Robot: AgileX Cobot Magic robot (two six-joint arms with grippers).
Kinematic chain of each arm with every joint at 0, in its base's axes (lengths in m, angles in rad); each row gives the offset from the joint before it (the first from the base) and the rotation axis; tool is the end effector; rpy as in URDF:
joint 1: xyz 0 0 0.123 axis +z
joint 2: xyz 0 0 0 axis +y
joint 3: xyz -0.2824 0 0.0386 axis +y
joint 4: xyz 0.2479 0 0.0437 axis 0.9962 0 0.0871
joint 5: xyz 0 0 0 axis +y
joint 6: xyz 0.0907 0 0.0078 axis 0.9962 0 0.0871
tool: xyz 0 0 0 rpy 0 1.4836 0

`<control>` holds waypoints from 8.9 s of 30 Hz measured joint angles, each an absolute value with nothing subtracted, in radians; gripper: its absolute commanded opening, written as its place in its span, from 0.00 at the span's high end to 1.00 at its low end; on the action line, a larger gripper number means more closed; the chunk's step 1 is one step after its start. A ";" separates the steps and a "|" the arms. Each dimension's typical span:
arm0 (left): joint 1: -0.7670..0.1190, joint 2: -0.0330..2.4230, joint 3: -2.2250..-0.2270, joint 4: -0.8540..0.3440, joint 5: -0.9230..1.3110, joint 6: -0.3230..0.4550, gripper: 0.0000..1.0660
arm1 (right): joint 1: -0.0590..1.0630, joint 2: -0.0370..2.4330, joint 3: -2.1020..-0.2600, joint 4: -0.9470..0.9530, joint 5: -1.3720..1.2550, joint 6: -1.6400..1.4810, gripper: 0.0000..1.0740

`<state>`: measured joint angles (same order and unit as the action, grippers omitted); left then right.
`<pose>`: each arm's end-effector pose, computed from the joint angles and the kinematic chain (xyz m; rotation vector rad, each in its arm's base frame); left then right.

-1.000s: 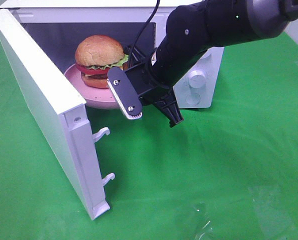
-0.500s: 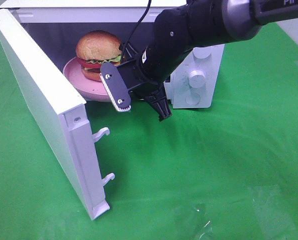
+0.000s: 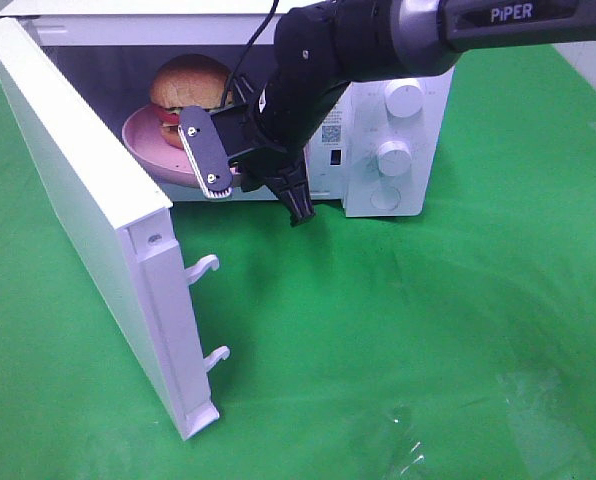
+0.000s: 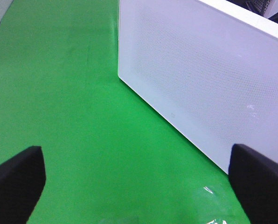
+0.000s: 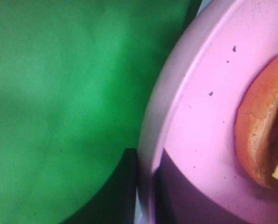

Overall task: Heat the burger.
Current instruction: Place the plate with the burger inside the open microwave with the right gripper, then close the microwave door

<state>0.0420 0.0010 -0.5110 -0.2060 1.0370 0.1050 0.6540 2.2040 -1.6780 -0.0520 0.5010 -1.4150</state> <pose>-0.0053 -0.0163 0.2835 0.0706 1.9959 -0.1506 0.3888 0.2952 0.1676 -2.2136 1.2603 -0.3559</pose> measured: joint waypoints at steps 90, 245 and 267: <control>0.042 0.001 -0.511 -0.162 1.038 0.105 0.06 | 0.652 2.295 -1.787 -0.111 0.442 -1.204 0.35; 0.042 0.001 -0.511 -0.161 1.038 0.105 0.06 | 0.096 -0.004 -0.512 -0.073 1.003 0.102 0.31; 0.042 0.001 -0.511 -0.161 1.038 0.105 0.06 | 0.096 -0.004 -0.512 -0.073 1.003 0.102 0.32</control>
